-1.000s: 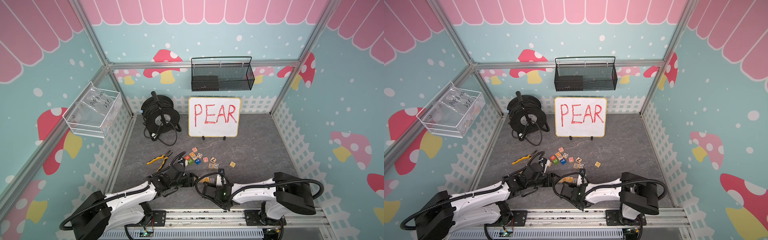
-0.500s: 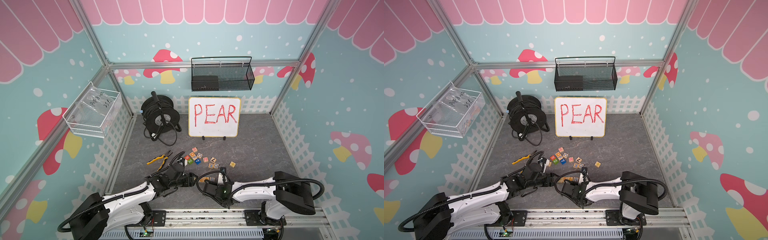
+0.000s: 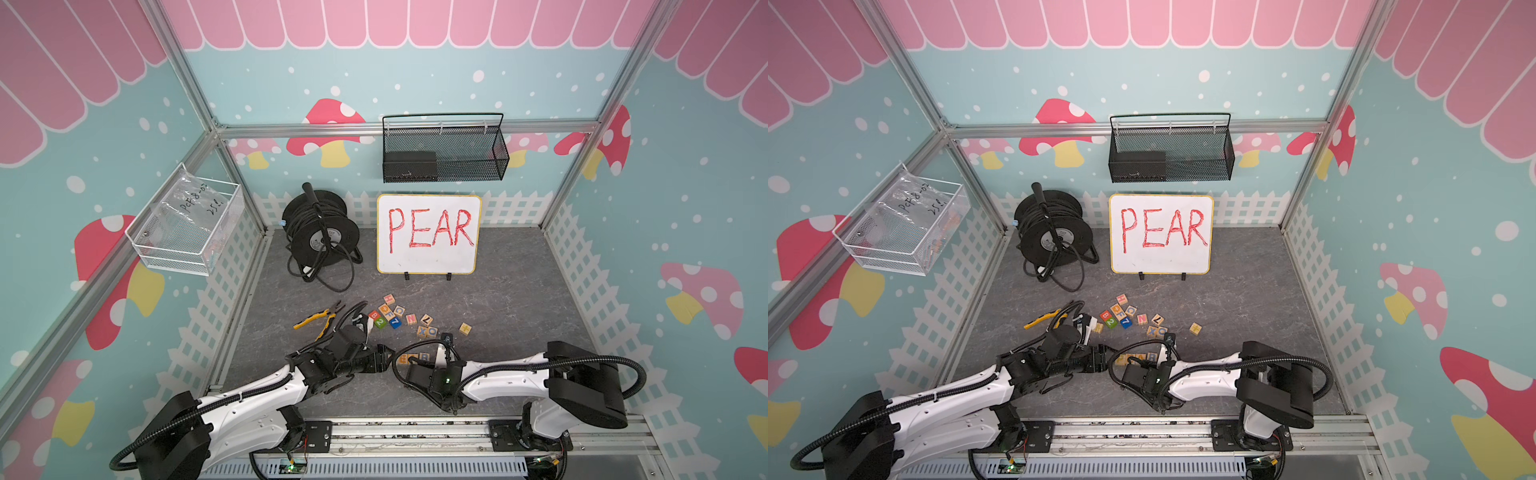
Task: Spell the uppercase word “pear” with letter blocks
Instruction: Move the letter block to the center of the board, then adjust the letter block at the center of the board.
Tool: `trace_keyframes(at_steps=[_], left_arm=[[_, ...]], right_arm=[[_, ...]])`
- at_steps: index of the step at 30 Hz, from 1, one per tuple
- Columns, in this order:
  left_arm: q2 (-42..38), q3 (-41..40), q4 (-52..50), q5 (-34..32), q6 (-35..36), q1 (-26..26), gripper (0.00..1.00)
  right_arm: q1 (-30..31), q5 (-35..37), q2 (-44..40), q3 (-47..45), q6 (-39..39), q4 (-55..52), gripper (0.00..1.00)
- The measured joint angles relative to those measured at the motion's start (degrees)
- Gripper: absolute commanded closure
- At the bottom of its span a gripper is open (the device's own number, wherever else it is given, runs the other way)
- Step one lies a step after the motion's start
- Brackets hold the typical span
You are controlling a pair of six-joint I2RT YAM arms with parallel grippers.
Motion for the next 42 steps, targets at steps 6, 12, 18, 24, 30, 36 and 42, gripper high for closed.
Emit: trace_keyframes(at_steps=[6, 12, 18, 24, 30, 36, 42], left_arm=[[-2.3, -0.4, -1.0, -0.2, 0.2, 0.5, 0.28], [-2.7, -0.4, -1.3, -0.4, 0.4, 0.9, 0.28], [-1.6, -0.4, -1.2, -0.5, 0.5, 1.1, 0.28], [2.0, 0.5, -1.0, -0.4, 0.7, 1.1, 0.28], [4.2, 2.2, -0.9, -0.2, 1.4, 1.1, 0.28], [4.2, 2.3, -1.0, -0.4, 1.5, 1.1, 0.28], [5.7, 2.3, -1.0, -0.6, 1.5, 1.4, 0.28]], right_arm=[[1.2, -6.4, -4.3, 0.3, 4.0, -6.6, 0.01], [1.4, -10.1, -21.9, -7.5, 12.7, -15.6, 0.01], [0.2, -6.1, -38.0, -13.1, 18.2, -18.8, 0.01], [-4.3, -4.5, -31.0, -10.1, 15.1, -19.4, 0.0], [-12.4, -5.3, -21.9, -7.4, 4.0, -13.0, 0.01], [-16.7, -7.3, -22.5, -7.9, -7.3, -5.3, 0.0], [-17.5, -10.7, -18.9, -9.3, -16.0, 0.7, 0.0]])
